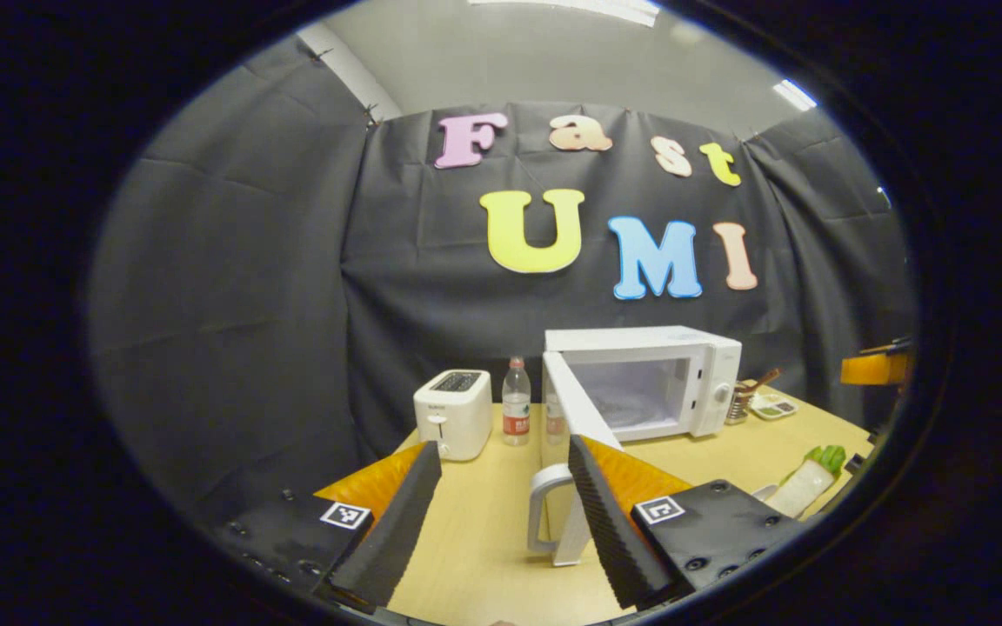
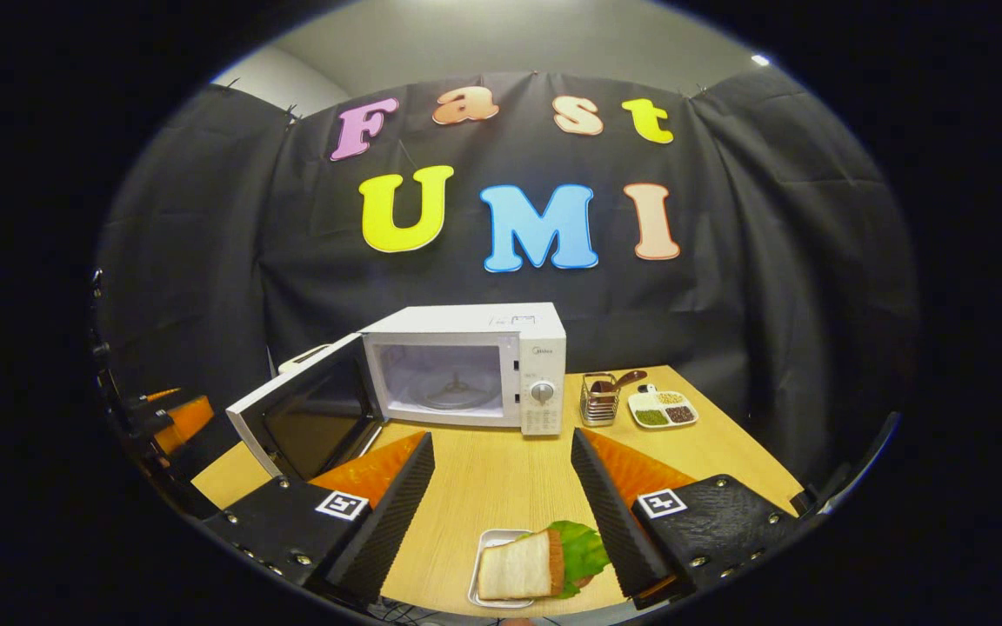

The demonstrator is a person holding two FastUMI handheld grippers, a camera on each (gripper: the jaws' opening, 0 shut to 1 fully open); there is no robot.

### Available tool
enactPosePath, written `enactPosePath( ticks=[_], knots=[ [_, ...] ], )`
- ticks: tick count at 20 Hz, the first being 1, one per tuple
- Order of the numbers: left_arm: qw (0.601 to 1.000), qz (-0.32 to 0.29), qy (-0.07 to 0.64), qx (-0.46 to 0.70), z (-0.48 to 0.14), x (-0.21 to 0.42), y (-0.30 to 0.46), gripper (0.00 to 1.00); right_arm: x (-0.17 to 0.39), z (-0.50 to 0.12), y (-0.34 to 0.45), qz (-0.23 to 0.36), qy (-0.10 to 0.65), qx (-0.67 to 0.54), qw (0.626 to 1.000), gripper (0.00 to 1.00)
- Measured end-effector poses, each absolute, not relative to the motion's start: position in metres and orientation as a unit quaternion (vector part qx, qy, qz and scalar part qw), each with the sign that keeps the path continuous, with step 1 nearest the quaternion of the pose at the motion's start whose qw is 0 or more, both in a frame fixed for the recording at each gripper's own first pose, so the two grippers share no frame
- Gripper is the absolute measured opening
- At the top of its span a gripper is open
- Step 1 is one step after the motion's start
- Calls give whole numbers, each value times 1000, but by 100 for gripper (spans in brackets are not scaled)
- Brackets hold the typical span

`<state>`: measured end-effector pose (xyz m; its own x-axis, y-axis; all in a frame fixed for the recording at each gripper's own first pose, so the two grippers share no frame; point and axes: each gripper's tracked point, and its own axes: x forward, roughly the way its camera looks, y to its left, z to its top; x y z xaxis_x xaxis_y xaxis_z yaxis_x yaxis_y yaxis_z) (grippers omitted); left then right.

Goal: Open the microwave oven with the left hand, put the food in, and close the microwave oven.

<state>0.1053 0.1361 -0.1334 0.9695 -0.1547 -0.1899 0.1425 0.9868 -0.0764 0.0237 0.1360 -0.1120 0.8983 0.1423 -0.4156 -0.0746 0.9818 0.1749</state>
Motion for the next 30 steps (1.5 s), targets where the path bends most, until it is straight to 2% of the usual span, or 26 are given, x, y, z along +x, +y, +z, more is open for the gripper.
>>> enactPosePath(
  ticks=[10, 20, 25, 26, 27, 28, 29, 30],
  knots=[
    [997, -64, 43, -17, -60, 81, 100, 95, 10, -196, 107, 81, 345, 177, 918, 99],
    [998, -43, 41, -8, -53, 63, 79, 94, -17, -260, 105, 120, 441, 186, 870, 99],
    [999, -26, 45, -9, -53, 50, 76, 94, -30, -279, 115, 135, 482, 248, 830, 99],
    [999, -22, 45, -10, -53, 50, 74, 94, -30, -283, 117, 137, 489, 261, 821, 96],
    [999, -18, 45, -11, -51, 48, 73, 94, -33, -284, 119, 142, 494, 273, 813, 99],
    [999, -14, 45, -12, -52, 46, 71, 94, -35, -288, 121, 142, 500, 282, 807, 98],
    [999, -10, 45, -14, -51, 43, 69, 94, -37, -286, 121, 147, 505, 292, 799, 85],
    [999, -6, 45, -15, -51, 41, 68, 94, -39, -290, 124, 153, 514, 300, 789, 81]
  ],
)
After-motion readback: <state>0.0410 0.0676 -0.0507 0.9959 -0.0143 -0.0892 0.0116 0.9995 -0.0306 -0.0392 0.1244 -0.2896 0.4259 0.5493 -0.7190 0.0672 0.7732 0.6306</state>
